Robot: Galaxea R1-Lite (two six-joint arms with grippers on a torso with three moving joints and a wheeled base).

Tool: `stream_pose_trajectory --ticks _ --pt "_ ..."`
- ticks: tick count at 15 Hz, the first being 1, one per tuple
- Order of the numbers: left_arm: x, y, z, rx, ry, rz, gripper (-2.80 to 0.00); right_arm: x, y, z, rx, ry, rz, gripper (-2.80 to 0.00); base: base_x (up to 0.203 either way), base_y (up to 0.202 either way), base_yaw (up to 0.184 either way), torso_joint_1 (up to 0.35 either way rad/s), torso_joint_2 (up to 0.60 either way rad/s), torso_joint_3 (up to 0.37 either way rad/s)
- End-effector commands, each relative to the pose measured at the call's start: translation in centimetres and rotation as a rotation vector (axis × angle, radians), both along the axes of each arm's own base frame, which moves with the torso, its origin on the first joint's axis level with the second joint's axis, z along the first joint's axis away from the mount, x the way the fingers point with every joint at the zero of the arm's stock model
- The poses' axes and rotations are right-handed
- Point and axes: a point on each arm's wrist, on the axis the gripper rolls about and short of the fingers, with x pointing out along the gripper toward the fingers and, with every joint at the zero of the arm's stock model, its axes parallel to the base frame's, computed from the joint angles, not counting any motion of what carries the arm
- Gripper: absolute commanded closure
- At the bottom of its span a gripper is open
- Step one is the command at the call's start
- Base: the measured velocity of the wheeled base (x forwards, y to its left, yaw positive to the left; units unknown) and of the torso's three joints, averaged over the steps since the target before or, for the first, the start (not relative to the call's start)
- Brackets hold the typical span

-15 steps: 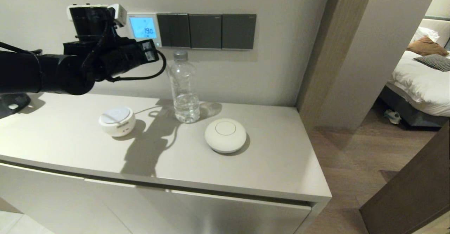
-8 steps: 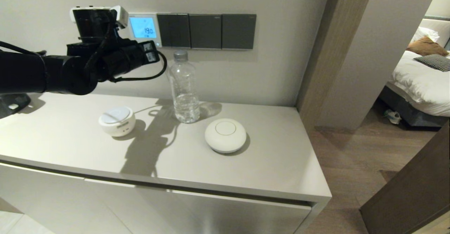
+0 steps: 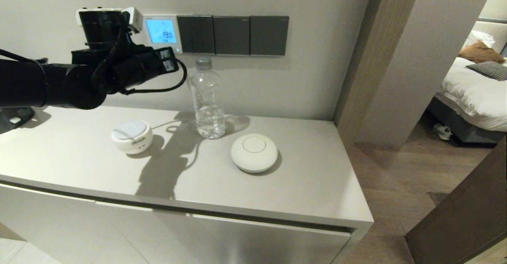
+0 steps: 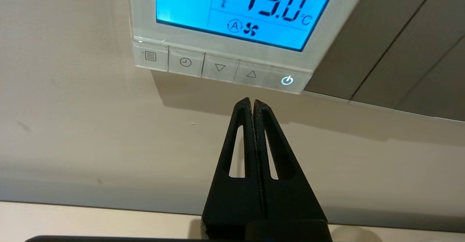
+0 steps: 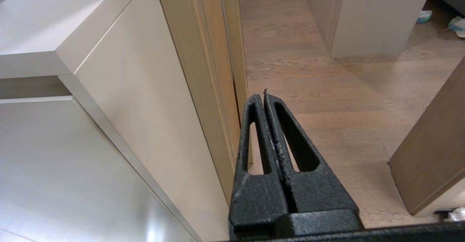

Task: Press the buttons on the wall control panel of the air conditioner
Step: Press the temperature increase button

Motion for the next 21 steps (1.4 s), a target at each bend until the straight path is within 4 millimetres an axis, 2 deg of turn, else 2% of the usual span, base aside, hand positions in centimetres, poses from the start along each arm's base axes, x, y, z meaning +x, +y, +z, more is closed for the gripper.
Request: stream_pose_trajectory --ticks 1,12,21 --pt "-0.4 0.1 0.5 -0.005 -0.013 0.0 0.0 0.0 0.0 -0.1 0.001 0.0 0.0 0.0 0.0 0.0 0.0 0.0 0.0 0.0" --pt "0.5 0.0 0.0 -0.002 -0.005 0.003 0.0 0.0 0.0 -0.1 0.0 0.002 0.002 0.0 0.0 0.0 0.0 0.0 0.0 0.0" --pt "1.1 0.7 0.2 -0.007 -0.016 0.023 0.0 0.0 0.0 -0.1 -0.001 0.002 0.0 0.0 0.0 0.0 0.0 0.0 0.0 0.0"
